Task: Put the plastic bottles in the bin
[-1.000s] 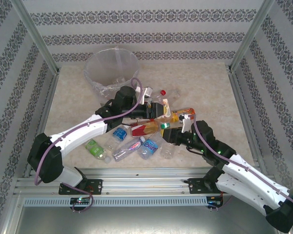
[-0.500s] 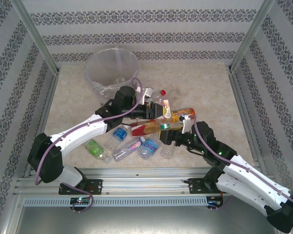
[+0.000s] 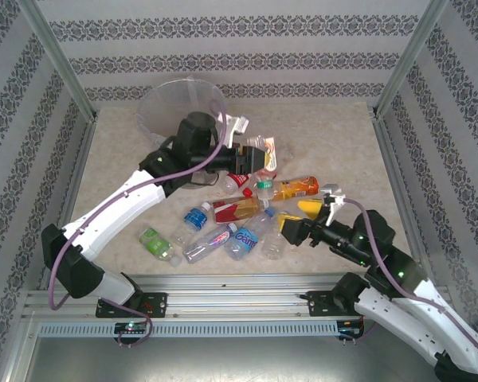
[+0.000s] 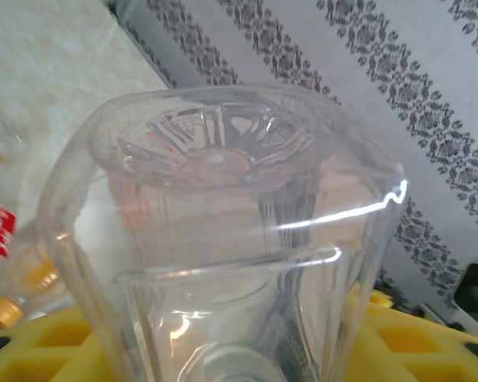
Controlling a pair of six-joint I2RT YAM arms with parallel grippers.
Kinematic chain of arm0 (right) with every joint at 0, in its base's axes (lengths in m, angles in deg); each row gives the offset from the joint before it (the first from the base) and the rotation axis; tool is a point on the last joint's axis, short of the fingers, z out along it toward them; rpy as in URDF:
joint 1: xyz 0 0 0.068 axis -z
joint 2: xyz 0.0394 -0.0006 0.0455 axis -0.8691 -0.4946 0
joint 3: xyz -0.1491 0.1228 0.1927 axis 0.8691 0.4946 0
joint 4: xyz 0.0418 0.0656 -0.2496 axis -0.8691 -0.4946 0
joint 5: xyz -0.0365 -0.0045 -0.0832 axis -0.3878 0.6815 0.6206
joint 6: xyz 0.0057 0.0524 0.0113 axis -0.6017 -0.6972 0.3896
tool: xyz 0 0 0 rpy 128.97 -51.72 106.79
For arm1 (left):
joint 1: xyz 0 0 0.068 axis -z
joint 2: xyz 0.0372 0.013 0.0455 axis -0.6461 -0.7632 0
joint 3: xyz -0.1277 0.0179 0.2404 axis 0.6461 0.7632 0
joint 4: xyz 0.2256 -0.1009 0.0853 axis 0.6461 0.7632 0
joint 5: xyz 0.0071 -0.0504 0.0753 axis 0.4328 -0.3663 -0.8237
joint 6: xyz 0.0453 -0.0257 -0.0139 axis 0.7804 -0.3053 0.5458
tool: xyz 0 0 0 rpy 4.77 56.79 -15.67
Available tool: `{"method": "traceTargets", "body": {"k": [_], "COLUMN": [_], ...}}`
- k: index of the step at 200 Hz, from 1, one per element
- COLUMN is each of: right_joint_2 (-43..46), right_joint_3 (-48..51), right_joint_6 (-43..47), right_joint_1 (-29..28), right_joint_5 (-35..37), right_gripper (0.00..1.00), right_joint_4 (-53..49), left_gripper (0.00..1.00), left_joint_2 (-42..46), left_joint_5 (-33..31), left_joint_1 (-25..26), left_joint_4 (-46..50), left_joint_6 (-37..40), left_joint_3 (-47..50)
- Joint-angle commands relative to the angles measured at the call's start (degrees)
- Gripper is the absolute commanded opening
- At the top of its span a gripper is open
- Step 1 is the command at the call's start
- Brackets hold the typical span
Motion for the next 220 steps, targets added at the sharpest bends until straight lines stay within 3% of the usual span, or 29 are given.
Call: {"method": "traceTargets", "body": {"k": [1,68,137,174,220], "right_joint_2": [0.7,-3.7,-11.0,-11.5,-10.8], "right_joint_3": [-4.6,-16.4,-27.2,-26.3,-23.9], "right_joint_6": [6.1,15.8,21.2,21.0,20.0], "right_joint_1": [-0.7,-0.7,-0.7,-0.6,-0.7], "right_joint_5": [2.2,3.9,4.6,4.9,5.1], "right_gripper": [0.98,0.98,0.98,0.98,0.98], "right_joint_4": [-3.0,-7.0,-16.5,-17.7,-17.4], "left_gripper": [0.56,0.57,0.56,0.56,0.56], "left_joint_2": [-2.8,-15.2,-27.9,-30.5,-33.6], "left_joint_5": [-6.9,-18.8,-19.0,-18.6,-26.5], "left_joint_1": [-1.2,-7.7,-18.7,-22.7,-23.3], "left_joint_4": [14.6,39.8,51.9,50.8,51.7], "left_joint_6": [7.6,14.7,15.3,14.3,18.8], "left_joint_3": [-8.8,-37.9,-61.7,-63.2,-63.1]}}
